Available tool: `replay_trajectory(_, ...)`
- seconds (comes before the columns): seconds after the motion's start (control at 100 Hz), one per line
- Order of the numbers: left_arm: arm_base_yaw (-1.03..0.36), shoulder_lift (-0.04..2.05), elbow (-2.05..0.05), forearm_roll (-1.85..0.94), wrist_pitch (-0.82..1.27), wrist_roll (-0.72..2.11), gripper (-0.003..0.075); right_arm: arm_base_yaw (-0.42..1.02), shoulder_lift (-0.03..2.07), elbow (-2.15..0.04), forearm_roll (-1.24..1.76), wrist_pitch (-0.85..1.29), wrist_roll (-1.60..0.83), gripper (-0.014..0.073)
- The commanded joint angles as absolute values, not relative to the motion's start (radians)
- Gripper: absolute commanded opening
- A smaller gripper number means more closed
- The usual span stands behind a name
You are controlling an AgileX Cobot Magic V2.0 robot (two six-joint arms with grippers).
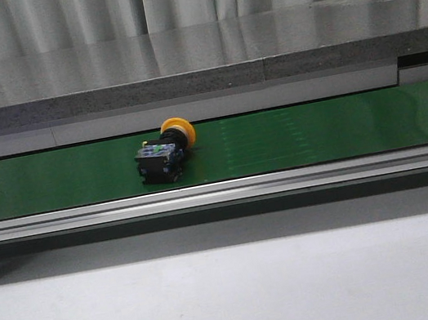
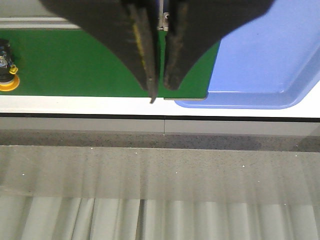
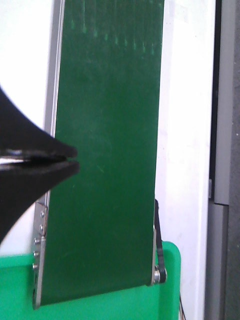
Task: Move button from left to right
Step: 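Open the left gripper and withdraw while the belt carries the button, then lower the right gripper onto the button at the belt's far end and grasp it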
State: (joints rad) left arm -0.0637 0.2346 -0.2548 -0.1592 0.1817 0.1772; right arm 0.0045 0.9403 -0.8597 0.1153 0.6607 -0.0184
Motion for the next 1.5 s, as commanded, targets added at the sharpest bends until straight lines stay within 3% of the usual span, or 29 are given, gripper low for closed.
replay_trajectory(0.0, -0.073, 0.241, -0.281, -0.170, 0.098, 0.174, 0.0005, 0.007, 0.992, -0.914, 0.162, 0.618, -0.021, -0.0068)
replay_trajectory(0.22, -0.073, 0.241, -0.281, -0.170, 0.098, 0.174, 0.0005, 0.007, 1.089, -0.916, 0.185, 0.643, -0.021, -0.0064)
replay_trajectory(0.32, -0.073, 0.241, -0.281, -0.170, 0.098, 0.174, 0.0005, 0.007, 1.109, -0.916, 0.185, 0.667, -0.021, -0.0011)
replay_trajectory(0.39, -0.073, 0.241, -0.281, -0.170, 0.098, 0.174, 0.0005, 0.007, 1.114, -0.916, 0.185, 0.678, -0.021, 0.0079)
replay_trajectory(0.58, -0.073, 0.243, -0.281, -0.170, 0.098, 0.174, 0.0005, 0.007, 1.114, -0.916, 0.185, 0.685, -0.021, 0.0475)
replay_trajectory(0.7, -0.073, 0.243, -0.281, -0.170, 0.098, 0.174, 0.0005, 0.007, 1.114, -0.916, 0.193, 0.687, -0.021, 0.0596)
replay_trajectory(1.0, -0.073, 0.243, -0.281, -0.170, 0.098, 0.174, 0.0005, 0.020, 1.151, -0.920, 0.323, 0.702, -0.062, 0.0590)
replay_trajectory(1.49, -0.073, 0.243, -0.281, -0.170, 0.098, 0.174, 0.0005, 0.266, 1.393, -1.008, 0.360, 0.554, -0.079, 0.0590)
